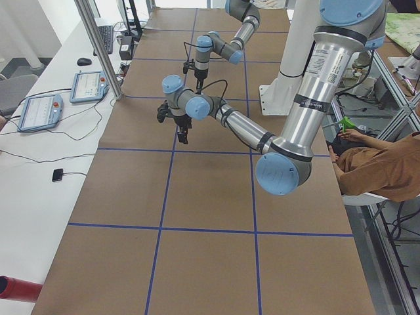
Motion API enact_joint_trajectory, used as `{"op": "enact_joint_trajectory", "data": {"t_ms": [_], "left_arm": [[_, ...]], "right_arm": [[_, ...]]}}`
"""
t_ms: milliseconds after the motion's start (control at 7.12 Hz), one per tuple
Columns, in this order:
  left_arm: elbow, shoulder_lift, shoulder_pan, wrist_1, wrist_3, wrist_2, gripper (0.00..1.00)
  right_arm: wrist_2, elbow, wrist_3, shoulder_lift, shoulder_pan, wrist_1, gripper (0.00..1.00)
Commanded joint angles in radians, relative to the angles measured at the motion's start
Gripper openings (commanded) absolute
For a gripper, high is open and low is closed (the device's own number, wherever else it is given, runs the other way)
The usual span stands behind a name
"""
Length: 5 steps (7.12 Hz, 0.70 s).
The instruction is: Place and press bell with both arms
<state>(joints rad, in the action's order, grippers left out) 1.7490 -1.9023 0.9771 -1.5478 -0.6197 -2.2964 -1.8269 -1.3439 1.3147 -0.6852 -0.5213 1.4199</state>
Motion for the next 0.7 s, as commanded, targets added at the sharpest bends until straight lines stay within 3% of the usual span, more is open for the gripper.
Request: {"op": "enact_joint_trajectory", "data": {"t_ms": [0,140,281,562], "left_arm": [[0.001,-0.001,0.000,0.000,0.000,0.000,0.99],[0.001,-0.001,0.000,0.000,0.000,0.000,0.99],[0.001,-0.001,0.002,0.000,0.000,0.000,0.99],[0.001,0.003,0.023,-0.002,0.043,0.000,0.99]], "right_arm": [[-0.021,-0.018,0.000,0.016,-0.022,0.005,0.00],[-0.093,-0.047,0.000,0.004,-0.064,0.007,0.00],[-0.104,-0.117,0.000,-0.061,-0.080,0.008,0.00],[-0.130,-0.379,-0.062,-0.323,-0.152,0.008,0.00]]}}
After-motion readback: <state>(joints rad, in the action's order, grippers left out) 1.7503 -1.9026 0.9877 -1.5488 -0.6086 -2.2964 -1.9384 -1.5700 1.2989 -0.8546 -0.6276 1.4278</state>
